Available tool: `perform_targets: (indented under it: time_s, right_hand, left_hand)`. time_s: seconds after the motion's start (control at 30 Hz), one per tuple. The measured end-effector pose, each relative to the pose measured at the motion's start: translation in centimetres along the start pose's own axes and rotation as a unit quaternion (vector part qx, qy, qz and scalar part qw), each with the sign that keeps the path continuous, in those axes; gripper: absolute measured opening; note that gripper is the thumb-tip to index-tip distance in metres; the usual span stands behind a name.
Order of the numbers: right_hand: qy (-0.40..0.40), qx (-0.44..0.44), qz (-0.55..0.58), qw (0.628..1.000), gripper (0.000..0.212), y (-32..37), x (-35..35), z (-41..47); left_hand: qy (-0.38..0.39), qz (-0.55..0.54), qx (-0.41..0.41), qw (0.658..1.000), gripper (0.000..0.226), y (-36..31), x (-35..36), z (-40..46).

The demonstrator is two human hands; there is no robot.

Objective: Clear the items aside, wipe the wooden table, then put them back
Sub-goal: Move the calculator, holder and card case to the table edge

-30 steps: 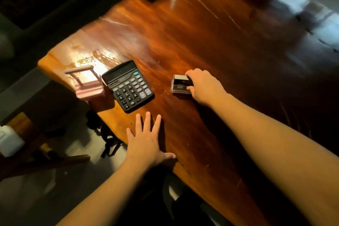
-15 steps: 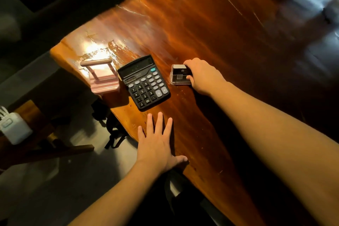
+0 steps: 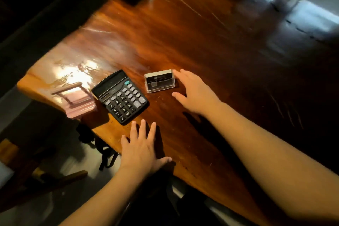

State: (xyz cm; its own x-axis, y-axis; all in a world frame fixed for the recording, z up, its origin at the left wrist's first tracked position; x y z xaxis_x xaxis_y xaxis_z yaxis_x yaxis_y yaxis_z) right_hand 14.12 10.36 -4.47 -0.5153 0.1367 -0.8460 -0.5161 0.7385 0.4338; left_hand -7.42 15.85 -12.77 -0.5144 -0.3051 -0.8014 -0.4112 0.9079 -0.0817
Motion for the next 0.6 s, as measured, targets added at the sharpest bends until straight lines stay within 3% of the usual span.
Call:
perform_targets:
  time_s: [0.27, 0.6]
  right_hand:
    - [-0.073, 0.139, 0.035, 0.987, 0.079, -9.7, -2.3, -14.6]
    - [-0.234, 0.279, 0.051, 0.930, 0.085, -19.1, -5.9, -36.2]
  left_hand:
    - [-0.038, 0.017, 0.099, 0.994, 0.124, -5.9, -5.0, 0.6]
    - [-0.133, 0.019, 0.284, 0.949, 0.121, -24.4, -8.9, -5.0]
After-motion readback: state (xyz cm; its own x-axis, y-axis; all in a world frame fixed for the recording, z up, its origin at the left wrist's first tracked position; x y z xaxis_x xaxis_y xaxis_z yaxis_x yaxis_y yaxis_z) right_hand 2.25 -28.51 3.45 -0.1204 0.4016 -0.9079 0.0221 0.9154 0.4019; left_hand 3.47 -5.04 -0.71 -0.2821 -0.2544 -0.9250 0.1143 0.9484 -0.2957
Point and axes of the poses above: each hand's wrist, its own z-axis towards the middle knuckle, its own x-axis out of the palm, y = z × x, the point moved 10 cm from there along z, towards the middle knuckle, and after that the axes turned 3 degrees about -y, right-handed, at the moved point
